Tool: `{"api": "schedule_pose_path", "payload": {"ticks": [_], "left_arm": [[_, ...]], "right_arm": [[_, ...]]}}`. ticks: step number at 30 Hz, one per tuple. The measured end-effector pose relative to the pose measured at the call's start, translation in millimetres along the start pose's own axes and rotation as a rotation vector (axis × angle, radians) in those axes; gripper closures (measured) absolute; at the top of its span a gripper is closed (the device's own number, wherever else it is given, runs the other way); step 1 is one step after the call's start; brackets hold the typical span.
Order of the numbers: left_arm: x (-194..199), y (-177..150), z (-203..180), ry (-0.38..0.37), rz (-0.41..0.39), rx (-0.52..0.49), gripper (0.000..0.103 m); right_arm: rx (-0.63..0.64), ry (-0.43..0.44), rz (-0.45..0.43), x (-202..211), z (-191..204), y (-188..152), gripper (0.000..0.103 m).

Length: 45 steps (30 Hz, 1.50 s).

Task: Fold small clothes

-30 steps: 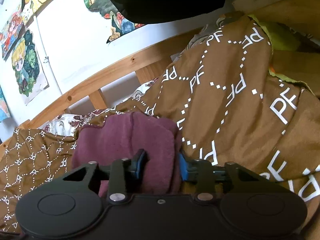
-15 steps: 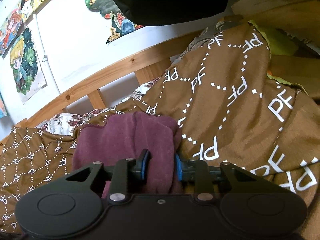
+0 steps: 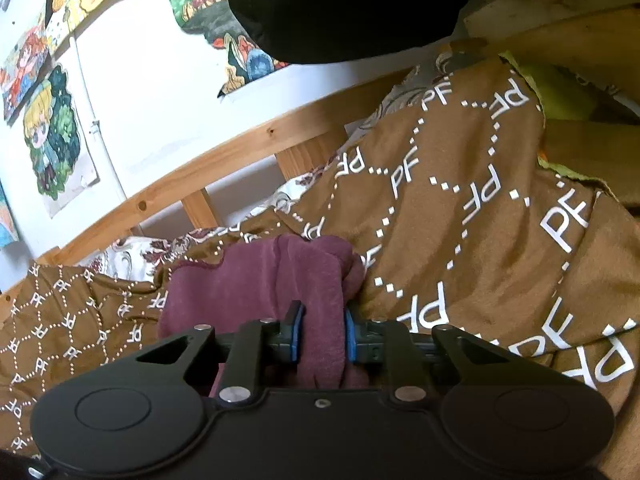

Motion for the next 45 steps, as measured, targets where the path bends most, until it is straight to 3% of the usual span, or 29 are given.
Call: {"api": "schedule_pose_path", "payload": {"ticks": [4, 9, 12, 16, 19, 23, 29, 31, 33, 37, 42, 45], "left_arm": [[13, -2, -16, 0.037, -0.057, -0.104, 0.049], [46, 3, -39, 0.131, -0.204, -0.321, 0.05], [61, 7, -38, 0.199, -0.275, -0.38, 0.05], [58, 12, -13, 0.244, -0.266, -0.308, 0.049], [47, 10, 8, 0.249, -0.213, -0.216, 0.049], [46, 11, 21, 0.242, -0.177, -0.168, 0.047], [51, 14, 27, 0.24, -0.143, -0.087, 0.035], [56, 14, 30, 0.246, -0.142, -0.07, 0.022], [63, 14, 28, 0.253, -0.138, -0.066, 0.018], [84, 10, 20, 0.27, -0.15, -0.106, 0.004], [116, 0, 0, 0.317, -0.216, -0.229, 0.001], [134, -3, -14, 0.344, -0.254, -0.291, 0.001]], "right_arm": [[0.067, 0.028, -0.048, 10, 14, 6, 0.086], [0.218, 0.099, -0.152, 32, 55, 17, 0.086], [0.267, 0.139, -0.22, 43, 77, 22, 0.087], [0.29, 0.154, -0.235, 42, 93, 21, 0.086], [0.259, 0.117, -0.141, 23, 86, 10, 0.085], [0.223, 0.031, -0.02, 2, 70, -6, 0.082], [0.169, -0.014, 0.014, -2, 56, -9, 0.064], [0.178, -0.031, 0.011, 0, 57, -9, 0.057], [0.183, -0.04, 0.002, 7, 59, -10, 0.042], [0.18, -0.043, -0.022, 27, 67, -8, 0.024], [0.155, -0.039, -0.068, 68, 80, -8, 0.001], [0.155, -0.037, -0.109, 97, 92, -6, 0.001]]}}
Point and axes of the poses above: each gripper's, at about its wrist camera, not at the fingertips, and x roughly against the way its jaws point, z to its left, y to its top, the point moved 5 cm from there along -x, roughly the way its jaws point, and after that the axes turned 5 degrees about -y, right-handed, at the moved point
